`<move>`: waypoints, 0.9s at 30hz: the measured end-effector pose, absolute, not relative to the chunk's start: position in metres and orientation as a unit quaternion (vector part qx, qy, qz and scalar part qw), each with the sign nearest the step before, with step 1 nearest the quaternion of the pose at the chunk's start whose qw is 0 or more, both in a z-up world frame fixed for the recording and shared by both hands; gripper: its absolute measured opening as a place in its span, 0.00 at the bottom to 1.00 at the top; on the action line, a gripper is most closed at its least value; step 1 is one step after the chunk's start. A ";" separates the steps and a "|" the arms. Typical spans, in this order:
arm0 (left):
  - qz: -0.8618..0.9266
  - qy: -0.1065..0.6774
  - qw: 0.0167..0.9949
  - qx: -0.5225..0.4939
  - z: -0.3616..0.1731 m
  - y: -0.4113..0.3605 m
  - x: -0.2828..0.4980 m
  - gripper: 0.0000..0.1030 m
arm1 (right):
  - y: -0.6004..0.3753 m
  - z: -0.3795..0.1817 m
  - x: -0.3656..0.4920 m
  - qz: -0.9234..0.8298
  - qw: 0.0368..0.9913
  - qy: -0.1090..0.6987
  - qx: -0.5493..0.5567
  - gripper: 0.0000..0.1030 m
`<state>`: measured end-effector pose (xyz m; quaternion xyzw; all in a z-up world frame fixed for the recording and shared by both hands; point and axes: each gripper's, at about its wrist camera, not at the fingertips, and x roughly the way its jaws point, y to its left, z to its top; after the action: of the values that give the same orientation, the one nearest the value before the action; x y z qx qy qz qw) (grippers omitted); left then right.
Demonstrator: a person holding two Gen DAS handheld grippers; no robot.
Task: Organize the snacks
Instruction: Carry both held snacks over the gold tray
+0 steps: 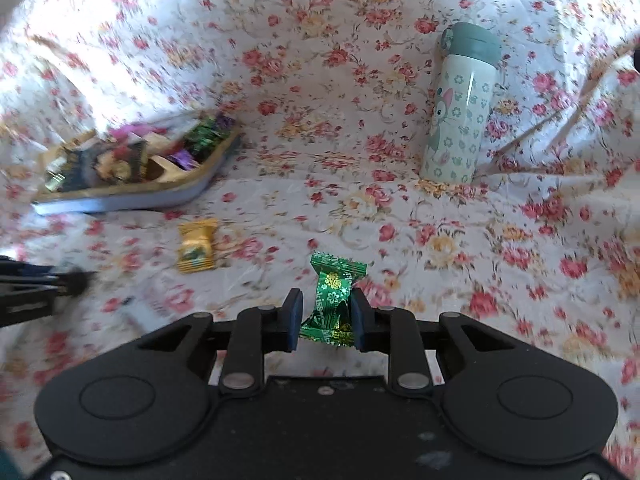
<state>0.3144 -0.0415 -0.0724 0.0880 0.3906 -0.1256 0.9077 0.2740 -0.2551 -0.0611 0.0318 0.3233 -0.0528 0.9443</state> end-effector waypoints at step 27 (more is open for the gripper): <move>-0.160 0.417 0.892 -0.065 0.048 0.015 0.159 0.26 | -0.201 0.033 0.054 0.028 0.979 0.181 0.092 0.25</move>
<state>0.1588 0.0150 0.0483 -0.0654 0.4168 -0.1597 0.8925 0.0536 -0.2012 0.0335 0.0919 0.1808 0.0276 0.9788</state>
